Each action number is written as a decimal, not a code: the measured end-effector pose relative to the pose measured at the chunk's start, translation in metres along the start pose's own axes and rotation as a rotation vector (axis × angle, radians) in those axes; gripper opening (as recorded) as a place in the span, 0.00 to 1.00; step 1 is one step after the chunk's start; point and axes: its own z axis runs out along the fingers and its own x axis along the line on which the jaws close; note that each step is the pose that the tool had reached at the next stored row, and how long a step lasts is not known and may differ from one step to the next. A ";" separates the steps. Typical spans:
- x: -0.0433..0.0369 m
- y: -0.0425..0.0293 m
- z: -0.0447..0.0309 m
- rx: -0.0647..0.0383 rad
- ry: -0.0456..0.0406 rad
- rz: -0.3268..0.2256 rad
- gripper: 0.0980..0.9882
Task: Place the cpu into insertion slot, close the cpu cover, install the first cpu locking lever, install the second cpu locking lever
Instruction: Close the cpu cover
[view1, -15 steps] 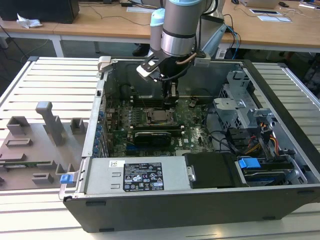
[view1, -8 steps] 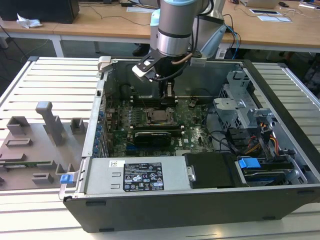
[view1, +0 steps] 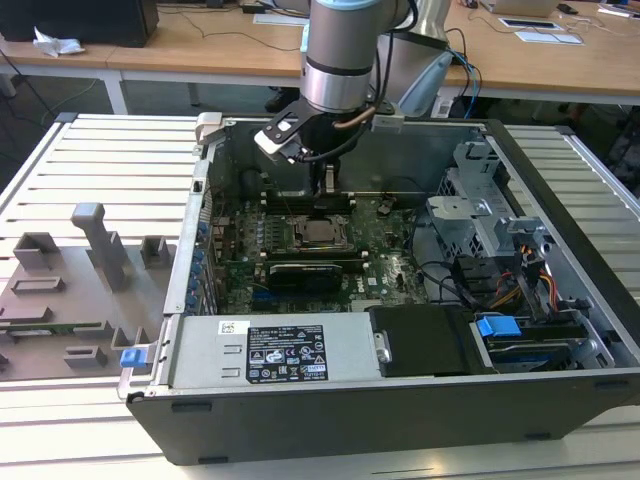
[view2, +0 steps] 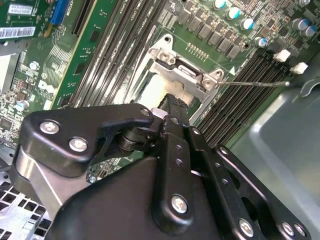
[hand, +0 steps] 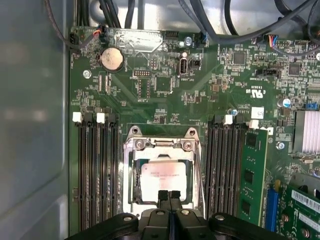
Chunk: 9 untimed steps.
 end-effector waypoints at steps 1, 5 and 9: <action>0.0001 -0.0017 0.0001 0.000 0.0000 0.000 0.01; 0.0002 -0.0076 0.0005 0.000 0.0000 0.000 0.01; 0.0005 -0.0098 0.0042 0.000 -0.0001 0.000 0.01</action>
